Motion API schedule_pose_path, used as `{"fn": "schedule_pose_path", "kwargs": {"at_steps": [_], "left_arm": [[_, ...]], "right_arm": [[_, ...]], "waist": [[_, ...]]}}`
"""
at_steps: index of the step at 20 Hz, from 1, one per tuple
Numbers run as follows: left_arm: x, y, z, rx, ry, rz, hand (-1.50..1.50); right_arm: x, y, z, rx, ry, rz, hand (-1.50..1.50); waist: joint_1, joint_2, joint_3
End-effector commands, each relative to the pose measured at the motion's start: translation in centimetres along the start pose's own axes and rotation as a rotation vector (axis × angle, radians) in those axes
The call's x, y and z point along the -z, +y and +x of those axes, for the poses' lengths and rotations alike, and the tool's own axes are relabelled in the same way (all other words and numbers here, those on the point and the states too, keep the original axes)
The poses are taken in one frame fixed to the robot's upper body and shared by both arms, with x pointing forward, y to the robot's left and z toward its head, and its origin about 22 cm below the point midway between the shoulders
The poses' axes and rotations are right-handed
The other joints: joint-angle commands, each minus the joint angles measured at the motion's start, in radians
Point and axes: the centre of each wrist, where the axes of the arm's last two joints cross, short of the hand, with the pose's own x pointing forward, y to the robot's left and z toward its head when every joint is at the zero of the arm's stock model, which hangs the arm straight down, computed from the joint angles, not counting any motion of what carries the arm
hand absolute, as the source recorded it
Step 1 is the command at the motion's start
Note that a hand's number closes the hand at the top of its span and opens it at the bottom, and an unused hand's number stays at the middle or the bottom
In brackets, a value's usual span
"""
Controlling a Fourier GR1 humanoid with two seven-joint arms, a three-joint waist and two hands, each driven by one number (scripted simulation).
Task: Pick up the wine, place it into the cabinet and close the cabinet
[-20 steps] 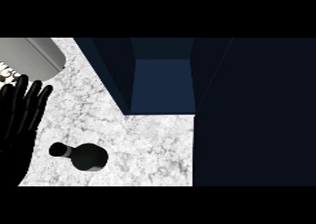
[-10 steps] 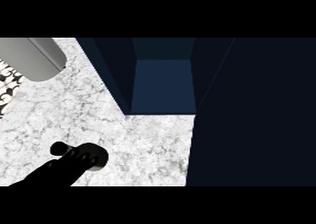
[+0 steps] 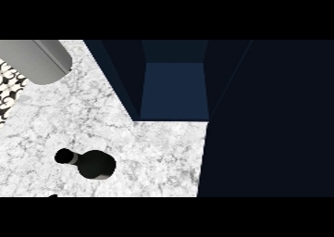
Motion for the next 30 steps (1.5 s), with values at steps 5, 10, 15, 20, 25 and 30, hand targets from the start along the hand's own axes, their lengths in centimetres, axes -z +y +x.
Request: {"fn": "schedule_pose_path", "kwargs": {"at_steps": [5,10,15,20,25,30], "left_arm": [[-0.5,-3.4,3.0,-0.028,-0.085,-0.066,-1.50],[-0.6,-4.4,4.1,-0.045,-0.097,-0.048,-1.50],[-0.8,-4.3,4.0,-0.006,-0.106,0.024,-1.50],[-1.7,-4.2,4.0,-0.068,-0.054,0.098,-1.50],[-1.6,-1.9,4.0,-0.019,-0.051,0.150,-1.50],[-2.5,2.1,2.7,0.022,-0.063,0.223,-1.50]], "right_arm": [[-0.8,-0.1,2.6,-0.012,-0.007,0.004,-1.50],[0.8,0.9,2.1,0.000,0.001,-0.003,-1.50],[-0.1,0.2,2.4,0.002,0.007,-0.007,-1.50],[-0.2,0.7,2.9,0.011,0.006,0.008,-1.50],[0.6,0.7,3.4,0.007,-0.013,0.004,-1.50],[1.4,0.4,2.8,0.002,-0.011,0.011,-1.50]], "waist": [[0.000,-0.002,0.001],[0.011,-0.001,0.000],[0.002,-0.002,0.002],[0.002,-0.002,0.001],[-0.003,0.001,0.001],[-0.007,0.003,0.000]]}}
